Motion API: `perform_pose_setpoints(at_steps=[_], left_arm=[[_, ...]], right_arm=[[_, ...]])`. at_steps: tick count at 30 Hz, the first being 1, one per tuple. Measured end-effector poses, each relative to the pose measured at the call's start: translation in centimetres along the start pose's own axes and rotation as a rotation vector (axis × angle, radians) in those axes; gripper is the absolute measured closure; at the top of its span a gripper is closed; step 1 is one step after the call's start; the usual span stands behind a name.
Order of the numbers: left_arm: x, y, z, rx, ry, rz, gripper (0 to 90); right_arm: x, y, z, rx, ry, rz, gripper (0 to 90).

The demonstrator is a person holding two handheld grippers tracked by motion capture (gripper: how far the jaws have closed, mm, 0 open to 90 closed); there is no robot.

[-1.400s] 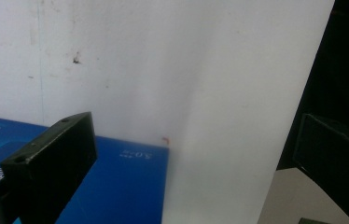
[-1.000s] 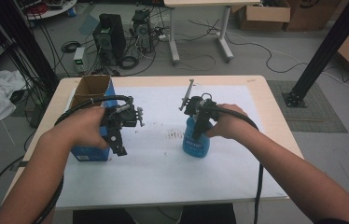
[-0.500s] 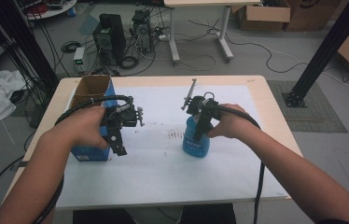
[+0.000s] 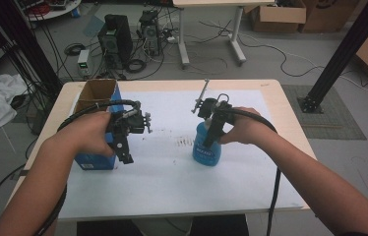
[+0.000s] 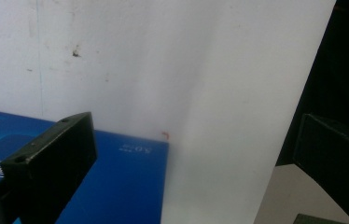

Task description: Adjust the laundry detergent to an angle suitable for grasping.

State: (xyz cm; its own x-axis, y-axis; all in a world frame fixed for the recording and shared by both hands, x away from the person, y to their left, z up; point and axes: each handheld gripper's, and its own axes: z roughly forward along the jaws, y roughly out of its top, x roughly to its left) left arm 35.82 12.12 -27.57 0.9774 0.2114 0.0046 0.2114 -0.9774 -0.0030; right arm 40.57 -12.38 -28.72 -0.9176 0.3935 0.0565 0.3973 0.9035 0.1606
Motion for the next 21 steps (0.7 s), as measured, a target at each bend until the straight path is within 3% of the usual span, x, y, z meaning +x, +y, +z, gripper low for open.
perform_pose_setpoints(at_steps=[21], left_arm=[[0.1,-0.1,0.1,-0.005,-0.003,0.000,0.0]], right_arm=[[0.4,-0.4,-1.3,-0.040,-0.004,-0.025,12.3]])
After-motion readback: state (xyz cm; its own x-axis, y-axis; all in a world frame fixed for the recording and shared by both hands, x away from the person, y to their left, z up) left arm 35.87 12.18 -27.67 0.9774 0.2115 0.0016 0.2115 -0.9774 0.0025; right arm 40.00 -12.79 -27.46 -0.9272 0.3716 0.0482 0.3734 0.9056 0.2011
